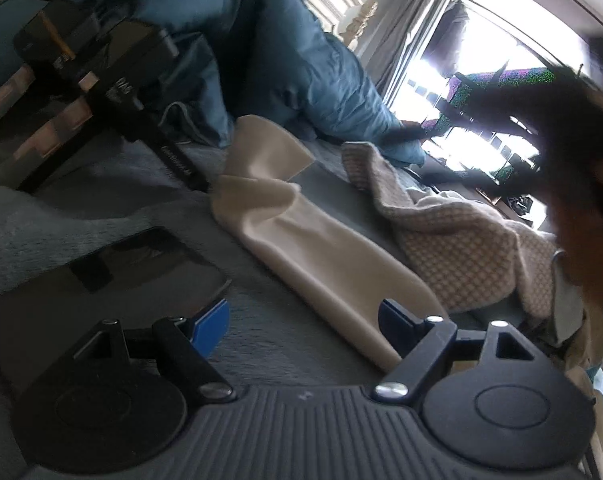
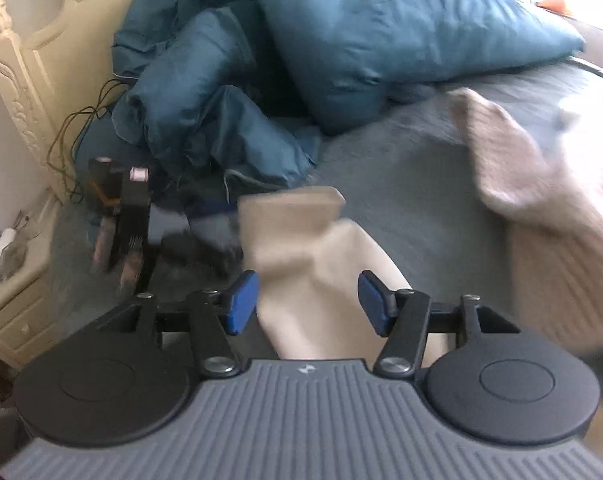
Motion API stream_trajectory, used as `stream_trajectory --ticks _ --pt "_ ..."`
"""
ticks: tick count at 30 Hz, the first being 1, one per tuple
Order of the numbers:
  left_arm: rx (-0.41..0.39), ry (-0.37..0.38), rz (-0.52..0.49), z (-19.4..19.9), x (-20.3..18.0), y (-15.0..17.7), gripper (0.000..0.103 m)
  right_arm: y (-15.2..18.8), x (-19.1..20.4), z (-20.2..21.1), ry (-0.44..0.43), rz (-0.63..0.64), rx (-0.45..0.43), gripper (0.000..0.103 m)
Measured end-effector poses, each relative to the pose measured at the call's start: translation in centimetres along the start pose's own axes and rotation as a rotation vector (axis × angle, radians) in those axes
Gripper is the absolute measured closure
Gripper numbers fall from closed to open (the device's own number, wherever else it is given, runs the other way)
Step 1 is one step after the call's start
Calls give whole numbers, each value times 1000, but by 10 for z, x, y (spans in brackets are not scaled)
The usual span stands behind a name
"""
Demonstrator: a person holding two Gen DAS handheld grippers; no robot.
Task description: Fold clothes
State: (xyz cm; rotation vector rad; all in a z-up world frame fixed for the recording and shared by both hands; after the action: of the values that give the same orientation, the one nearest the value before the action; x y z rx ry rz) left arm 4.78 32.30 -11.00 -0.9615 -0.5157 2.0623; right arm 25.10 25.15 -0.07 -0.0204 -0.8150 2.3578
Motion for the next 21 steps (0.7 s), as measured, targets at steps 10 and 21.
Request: stream_trajectory --ticks 10,21 --pt "-5 -3 27 -3 13 -7 21 -62 49 -78 32 518 28 42" --pt "-55 37 19 8 14 -8 21 -43 24 -41 106 483 -48 98"
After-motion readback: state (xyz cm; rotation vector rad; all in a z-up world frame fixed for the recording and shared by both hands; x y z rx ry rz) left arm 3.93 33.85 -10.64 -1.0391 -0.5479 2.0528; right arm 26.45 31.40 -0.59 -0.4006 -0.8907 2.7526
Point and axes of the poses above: each gripper's, at about its wrist camera, not at the fingertips, and z roughly against the way its jaws point, x to its left, y to its underside, the point moved 2 cm from there along -z, roughly the way its jaws point, and after that the axes turned 13 degrees about x, right-handed, at the moved point
